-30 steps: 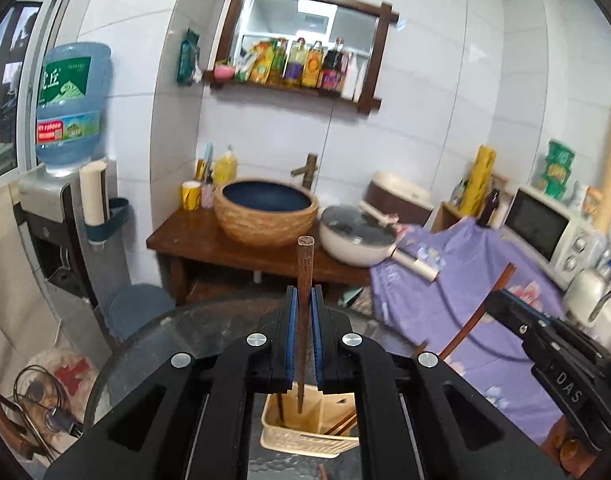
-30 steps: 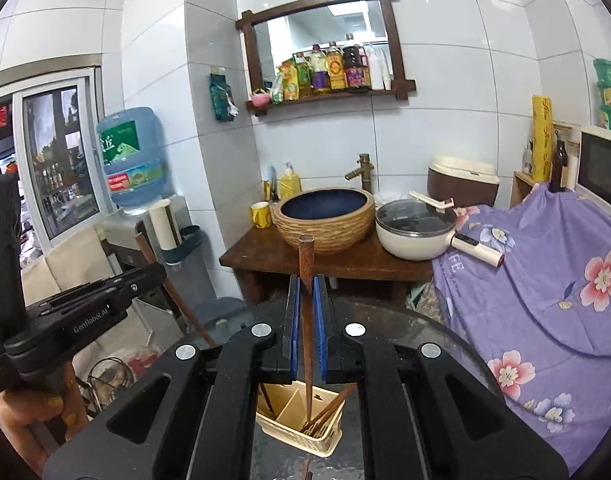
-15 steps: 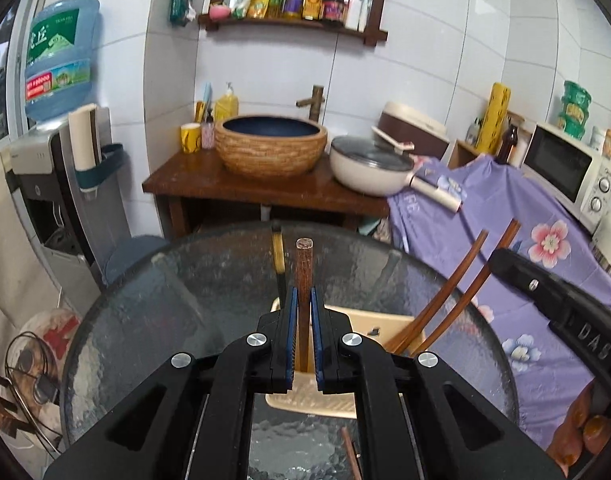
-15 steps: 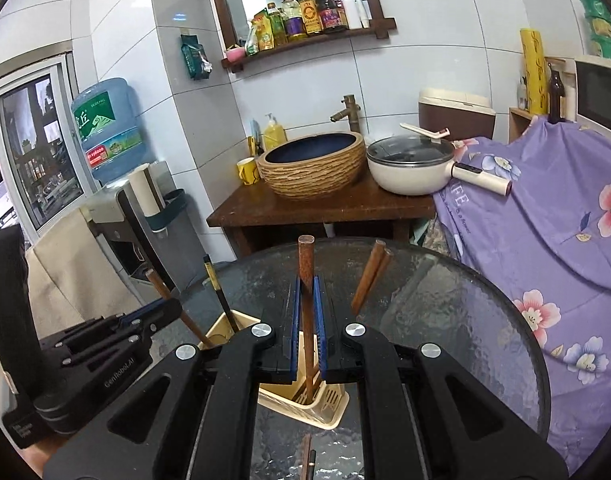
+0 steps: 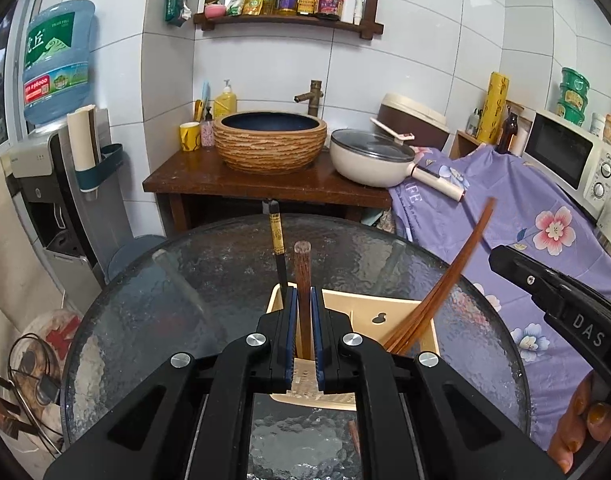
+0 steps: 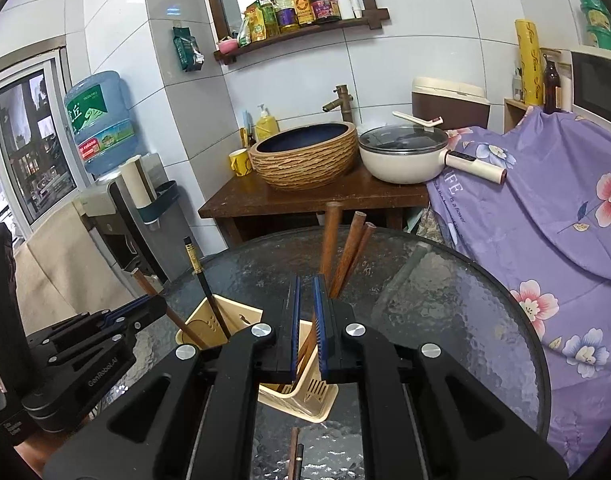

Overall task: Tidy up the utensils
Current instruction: 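Lower both chopsticks into the holder and open both grippers, then move the left gripper to the metal spoons while the right gripper approaches the black chopstick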

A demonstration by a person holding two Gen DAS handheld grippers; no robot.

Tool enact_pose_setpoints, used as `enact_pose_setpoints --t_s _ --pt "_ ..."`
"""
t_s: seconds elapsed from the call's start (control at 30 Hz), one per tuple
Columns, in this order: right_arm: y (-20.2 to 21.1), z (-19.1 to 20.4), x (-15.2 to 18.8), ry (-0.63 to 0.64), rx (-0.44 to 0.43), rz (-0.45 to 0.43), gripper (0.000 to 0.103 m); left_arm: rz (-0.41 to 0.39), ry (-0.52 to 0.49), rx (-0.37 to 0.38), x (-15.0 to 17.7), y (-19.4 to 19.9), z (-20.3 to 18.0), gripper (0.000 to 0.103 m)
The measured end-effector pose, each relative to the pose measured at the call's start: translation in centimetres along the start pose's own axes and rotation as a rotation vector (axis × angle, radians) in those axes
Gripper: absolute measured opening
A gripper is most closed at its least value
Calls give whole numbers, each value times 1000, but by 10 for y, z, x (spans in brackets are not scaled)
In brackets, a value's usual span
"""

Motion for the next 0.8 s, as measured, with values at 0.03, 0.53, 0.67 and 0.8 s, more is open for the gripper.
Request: enact_pose_setpoints --t_s 0.03,0.53,0.67,0.8 --pt "1 0 0 3 -5 -2 8 -7 2 1 0 3 1 18" --pt "49 -1 58 88 -21 -14 61 -92 -17 62 69 70 21 92" --pt "49 5 90 118 -56 44 61 -56 -33 70 103 77 28 92" --pt "44 13 127 159 -78 112 61 -22 -65 58 137 80 35 92"
Point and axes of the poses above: each gripper's, at about its wrist camera, not at the fingertips, and y roughly against the way its jaws point, z to its left, x to its underside, the point moved 3 cm from there along -y, roughly the way its jaws point, and after that the axes turned 2 degrees about -x, right-handed, at the moved point
